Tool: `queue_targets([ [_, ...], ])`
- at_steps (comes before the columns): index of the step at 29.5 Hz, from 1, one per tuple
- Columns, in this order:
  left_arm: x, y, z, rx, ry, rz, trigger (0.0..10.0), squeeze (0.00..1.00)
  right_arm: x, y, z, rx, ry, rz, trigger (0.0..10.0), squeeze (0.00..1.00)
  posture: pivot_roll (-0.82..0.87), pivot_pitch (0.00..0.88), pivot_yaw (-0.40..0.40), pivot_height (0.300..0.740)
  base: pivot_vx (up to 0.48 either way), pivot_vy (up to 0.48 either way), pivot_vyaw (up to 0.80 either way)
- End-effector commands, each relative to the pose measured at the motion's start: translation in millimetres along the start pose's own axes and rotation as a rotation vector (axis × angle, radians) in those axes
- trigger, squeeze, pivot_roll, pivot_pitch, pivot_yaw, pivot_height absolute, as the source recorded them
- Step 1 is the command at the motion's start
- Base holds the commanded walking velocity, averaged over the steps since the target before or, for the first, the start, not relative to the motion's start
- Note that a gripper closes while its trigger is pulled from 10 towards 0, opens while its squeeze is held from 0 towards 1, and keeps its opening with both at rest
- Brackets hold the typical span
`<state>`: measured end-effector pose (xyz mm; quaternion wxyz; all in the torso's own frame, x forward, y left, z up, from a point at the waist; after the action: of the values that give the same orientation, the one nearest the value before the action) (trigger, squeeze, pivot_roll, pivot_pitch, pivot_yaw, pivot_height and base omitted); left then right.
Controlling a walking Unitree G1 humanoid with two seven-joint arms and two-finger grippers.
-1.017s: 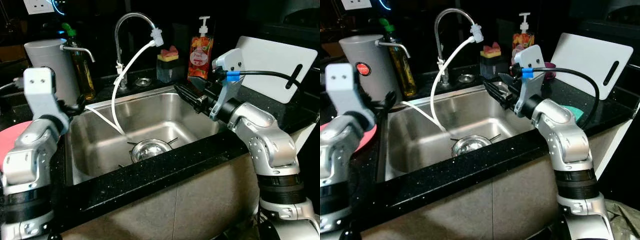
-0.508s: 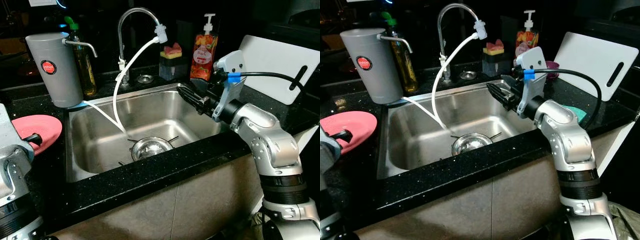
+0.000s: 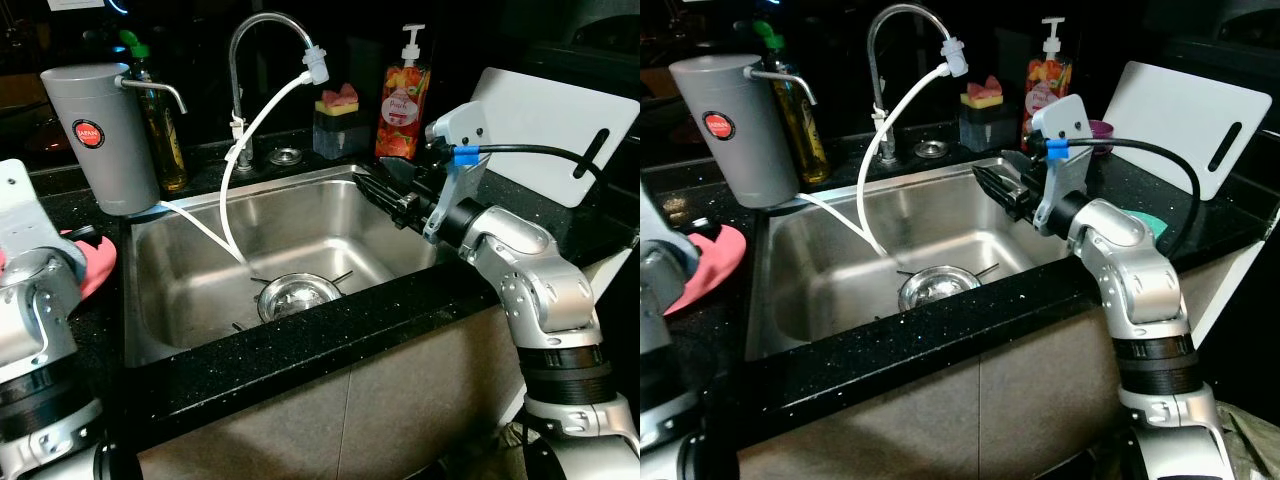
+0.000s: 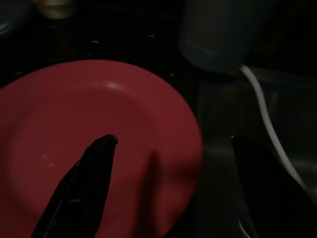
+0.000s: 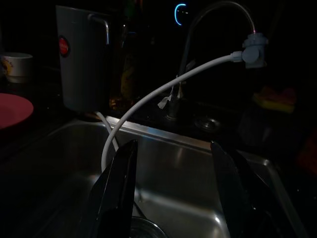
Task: Kitchen organization
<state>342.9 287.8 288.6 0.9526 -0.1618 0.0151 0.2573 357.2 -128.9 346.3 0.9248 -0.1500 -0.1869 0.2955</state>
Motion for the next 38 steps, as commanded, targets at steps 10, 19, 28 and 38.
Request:
queue_targets([
  [10, 3.7, -1.4, -10, 1.102, -0.14, -0.289, 10.0, 0.0, 2.3, -3.7, 5, -0.014, -0.019, -0.009, 10.0, 0.0, 0.08, 0.128, 0.008, 0.74, 0.0, 0.0, 0.0],
  [19, -5.2, 22.5, -40, 1.265, 0.035, -0.406, 10.0, 0.0, 3.2, -5.0, 5, -0.011, -0.023, -0.003, 10.0, 0.0, 0.09, 0.13, 0.001, 0.74, 0.0, 0.0, 0.0],
  [28, -6.6, 31.3, -52, 1.362, 0.067, -0.4, 3.9, 0.0, 4.1, -5.5, 6, -0.012, -0.024, 0.003, 10.0, 0.0, 0.09, 0.13, -0.003, 0.74, 0.0, 0.0, 0.0],
  [38, -3.0, 48.8, -52, 1.456, 0.067, -0.313, 0.0, 0.0, 4.4, -6.0, 6, -0.009, -0.024, 0.007, 10.0, 0.0, 0.09, 0.132, -0.007, 0.74, 0.0, 0.0, 0.0],
])
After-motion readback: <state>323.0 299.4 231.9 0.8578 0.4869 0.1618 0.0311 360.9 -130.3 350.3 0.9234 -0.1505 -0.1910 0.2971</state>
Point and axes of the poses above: a point about 5 cm out from each wrist's last joint towards the gripper, its own x axis pointing out of the wrist towards the gripper, its own z axis along the axis of the wrist's last joint, y = z × x, the point moved 2 cm from there along x, pointing out of the wrist towards the gripper, and after that the axes turned 7 degrees about -x, right-handed, at the moved point
